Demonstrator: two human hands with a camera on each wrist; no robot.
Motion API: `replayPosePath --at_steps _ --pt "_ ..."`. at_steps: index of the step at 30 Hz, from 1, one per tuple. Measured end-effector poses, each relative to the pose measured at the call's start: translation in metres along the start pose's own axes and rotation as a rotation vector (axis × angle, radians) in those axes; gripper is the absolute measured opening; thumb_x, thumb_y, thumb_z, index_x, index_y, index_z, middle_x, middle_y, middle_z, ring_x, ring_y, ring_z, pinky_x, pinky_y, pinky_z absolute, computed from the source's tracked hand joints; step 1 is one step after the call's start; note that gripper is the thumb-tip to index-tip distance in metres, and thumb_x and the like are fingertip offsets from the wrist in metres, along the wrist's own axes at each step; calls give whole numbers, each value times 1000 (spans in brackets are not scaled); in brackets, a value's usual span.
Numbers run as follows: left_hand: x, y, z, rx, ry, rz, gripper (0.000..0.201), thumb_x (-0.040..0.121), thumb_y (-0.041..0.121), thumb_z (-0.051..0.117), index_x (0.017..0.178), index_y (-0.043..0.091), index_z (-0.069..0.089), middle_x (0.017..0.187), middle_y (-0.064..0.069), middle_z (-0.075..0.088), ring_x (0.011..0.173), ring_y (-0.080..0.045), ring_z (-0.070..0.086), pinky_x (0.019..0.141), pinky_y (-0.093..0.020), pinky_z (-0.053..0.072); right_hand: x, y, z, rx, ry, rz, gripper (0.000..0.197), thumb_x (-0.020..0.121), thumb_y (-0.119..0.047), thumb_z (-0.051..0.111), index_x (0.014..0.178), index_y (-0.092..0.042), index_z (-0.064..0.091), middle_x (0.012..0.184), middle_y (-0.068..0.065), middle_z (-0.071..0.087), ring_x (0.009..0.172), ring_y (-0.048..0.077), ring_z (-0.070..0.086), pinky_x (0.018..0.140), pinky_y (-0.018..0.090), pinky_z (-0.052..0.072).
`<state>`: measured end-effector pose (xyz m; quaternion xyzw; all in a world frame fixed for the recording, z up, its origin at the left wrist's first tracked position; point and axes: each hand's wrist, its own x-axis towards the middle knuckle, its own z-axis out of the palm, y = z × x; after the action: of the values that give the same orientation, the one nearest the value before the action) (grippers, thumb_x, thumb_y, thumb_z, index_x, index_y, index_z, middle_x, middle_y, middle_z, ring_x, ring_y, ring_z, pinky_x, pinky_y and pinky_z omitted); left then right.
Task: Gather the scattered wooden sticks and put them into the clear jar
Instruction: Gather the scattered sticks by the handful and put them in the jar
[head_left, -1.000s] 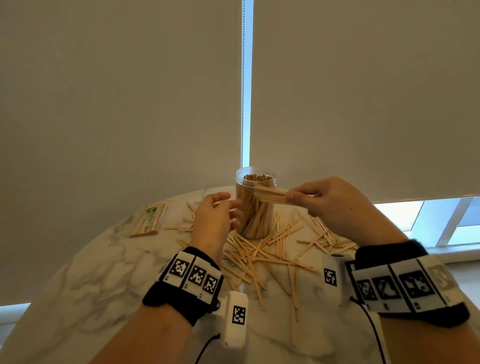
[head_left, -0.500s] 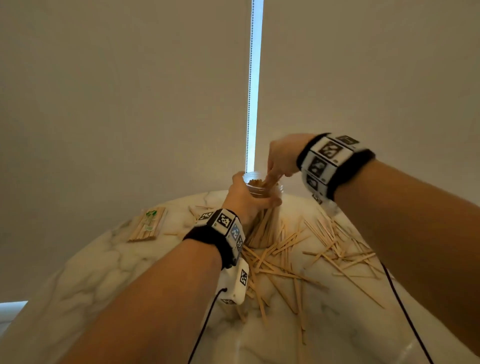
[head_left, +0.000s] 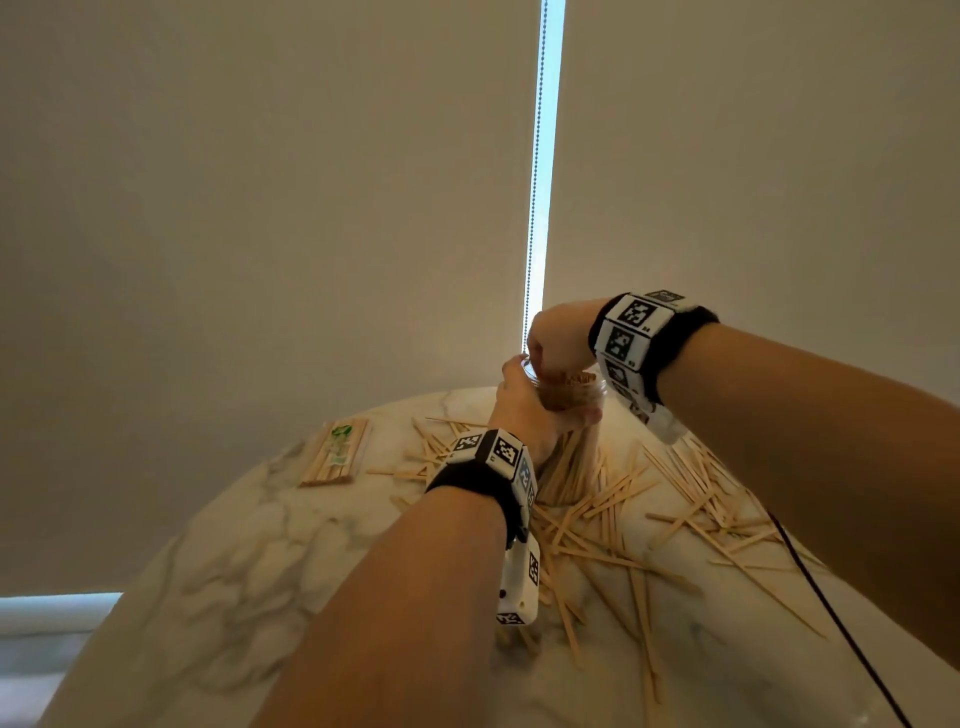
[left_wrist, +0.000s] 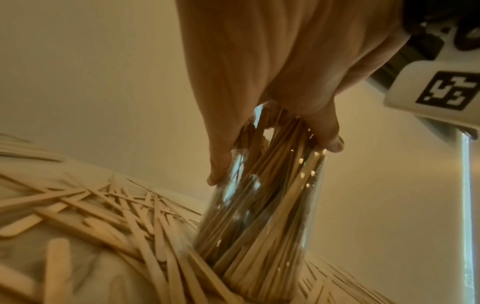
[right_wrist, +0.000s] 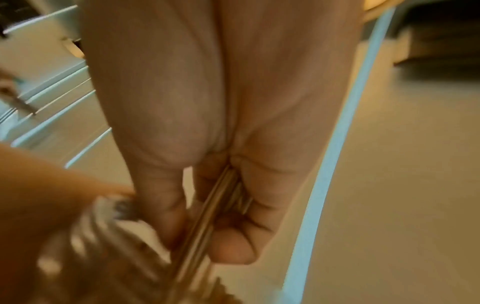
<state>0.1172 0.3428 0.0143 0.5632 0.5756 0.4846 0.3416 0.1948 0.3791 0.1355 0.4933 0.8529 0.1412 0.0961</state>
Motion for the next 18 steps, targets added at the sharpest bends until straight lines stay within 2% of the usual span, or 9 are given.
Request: replayPosePath --at_steps 2,5,7,8,10,12,13,15,18 --pt "1 -2 1 2 3 0 120 60 41 93 151 32 15 143 -5 46 130 -28 48 107 -50 45 -1 1 -2 79 1 24 25 90 -20 64 112 -11 70 106 9 70 81 22 58 71 32 51" --pt "2 -5 2 -13 6 -1 124 55 44 94 151 35 15 143 -5 46 131 -27 48 108 -48 44 -3 8 -3 118 60 62 20 93 -19 65 108 -6 69 91 6 67 80 21 59 57 25 45" --pt "3 -5 2 -7 -1 -3 125 56 44 94 151 35 14 144 -6 47 130 -28 48 108 -48 44 -7 8 2 101 75 108 19 98 -18 60 107 -4 68 75 1 58 80 21 57 62 27 45" --pt "3 -5 2 3 -3 -6 124 57 44 93 151 35 13 144 -6 46 130 -28 48 108 -48 44 -7 7 6 83 48 107 21 100 -17 55 110 -3 67 73 1 55 80 21 55 68 28 43" --pt "4 -5 2 17 -2 -6 123 59 44 93 151 36 12 144 -6 46 130 -29 48 107 -48 45 -7 2 11 73 -44 88 26 104 -15 47 118 -2 64 88 4 59 86 20 53 77 26 42" --pt "4 -6 2 20 2 -8 121 61 44 92 151 35 12 143 -5 47 130 -29 49 107 -47 45 -9 2 7 123 -70 75 28 103 -17 48 122 -5 65 110 6 66 95 19 59 85 26 46" --pt "4 -7 3 18 4 -7 120 61 45 92 151 35 12 143 -5 48 130 -28 49 107 -47 45 -9 3 5 157 -53 57 28 101 -19 51 121 -9 67 116 5 68 99 19 62 88 27 48" --pt "4 -6 2 7 -3 -12 121 61 44 92 151 36 12 143 -6 49 130 -29 49 107 -48 45 -11 3 7 174 2 35 26 100 -20 53 119 -13 69 118 3 68 101 19 64 83 27 49" --pt "0 -3 3 -9 -19 -26 124 56 46 92 150 40 12 142 -6 48 129 -30 49 106 -50 46 -9 1 21 146 -57 26 31 103 -21 45 122 -9 66 118 7 68 100 22 64 87 30 48"
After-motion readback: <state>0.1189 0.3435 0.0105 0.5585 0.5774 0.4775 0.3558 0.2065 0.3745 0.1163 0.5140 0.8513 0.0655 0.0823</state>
